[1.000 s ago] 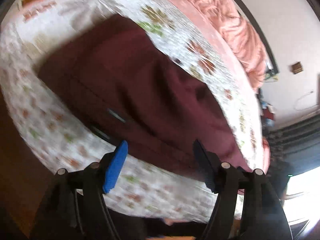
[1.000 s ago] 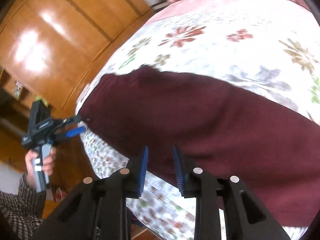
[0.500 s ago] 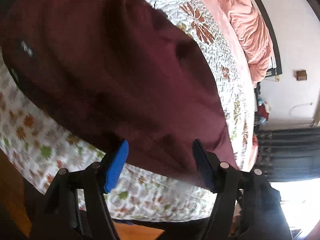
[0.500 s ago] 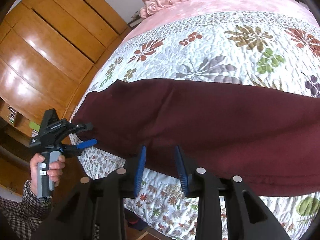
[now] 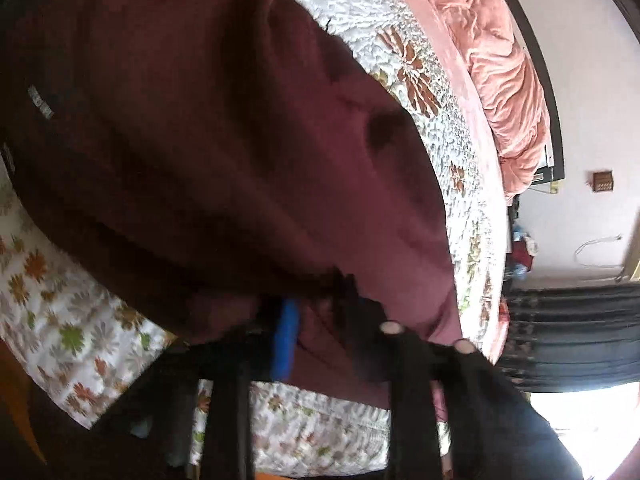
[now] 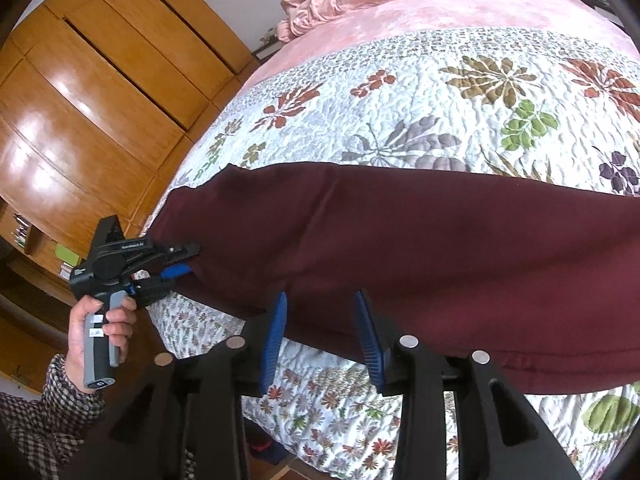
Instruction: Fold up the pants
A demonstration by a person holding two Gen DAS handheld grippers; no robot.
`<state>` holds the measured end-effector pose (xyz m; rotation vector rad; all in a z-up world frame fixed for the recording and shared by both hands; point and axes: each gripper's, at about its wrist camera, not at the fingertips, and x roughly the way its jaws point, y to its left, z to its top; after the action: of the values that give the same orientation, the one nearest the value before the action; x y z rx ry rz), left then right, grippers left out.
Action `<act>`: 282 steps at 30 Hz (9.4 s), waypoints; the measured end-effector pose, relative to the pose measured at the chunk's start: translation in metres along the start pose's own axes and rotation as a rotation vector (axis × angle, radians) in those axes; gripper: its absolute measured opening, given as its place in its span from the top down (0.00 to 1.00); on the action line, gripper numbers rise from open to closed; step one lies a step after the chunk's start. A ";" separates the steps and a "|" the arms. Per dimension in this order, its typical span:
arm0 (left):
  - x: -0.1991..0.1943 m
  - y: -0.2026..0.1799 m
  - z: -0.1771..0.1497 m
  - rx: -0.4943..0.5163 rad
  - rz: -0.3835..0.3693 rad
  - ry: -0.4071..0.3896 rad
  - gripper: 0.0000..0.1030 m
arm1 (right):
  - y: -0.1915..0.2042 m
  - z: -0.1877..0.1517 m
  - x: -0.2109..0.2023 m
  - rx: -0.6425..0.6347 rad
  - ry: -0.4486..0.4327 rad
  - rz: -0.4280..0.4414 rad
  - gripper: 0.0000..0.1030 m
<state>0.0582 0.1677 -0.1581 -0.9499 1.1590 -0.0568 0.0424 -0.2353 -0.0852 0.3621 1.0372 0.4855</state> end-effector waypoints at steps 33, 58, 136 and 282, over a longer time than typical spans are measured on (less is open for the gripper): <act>0.044 -0.113 -0.074 0.582 0.162 -0.041 0.31 | -0.020 -0.001 0.030 0.008 0.071 -0.265 0.57; 0.133 -0.192 -0.159 0.874 0.230 0.082 0.13 | -0.271 -0.095 -0.151 0.818 -0.283 -0.100 0.33; -0.056 -0.029 0.012 0.445 0.325 -0.266 0.07 | 0.085 0.020 0.048 -0.161 0.048 -0.094 0.34; -0.019 -0.144 -0.092 0.783 -0.176 0.043 0.17 | -0.028 0.012 0.015 0.186 0.005 -0.093 0.24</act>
<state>0.0372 0.0317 -0.0559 -0.3464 0.9633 -0.6290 0.0651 -0.2515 -0.1051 0.4757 1.1022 0.3074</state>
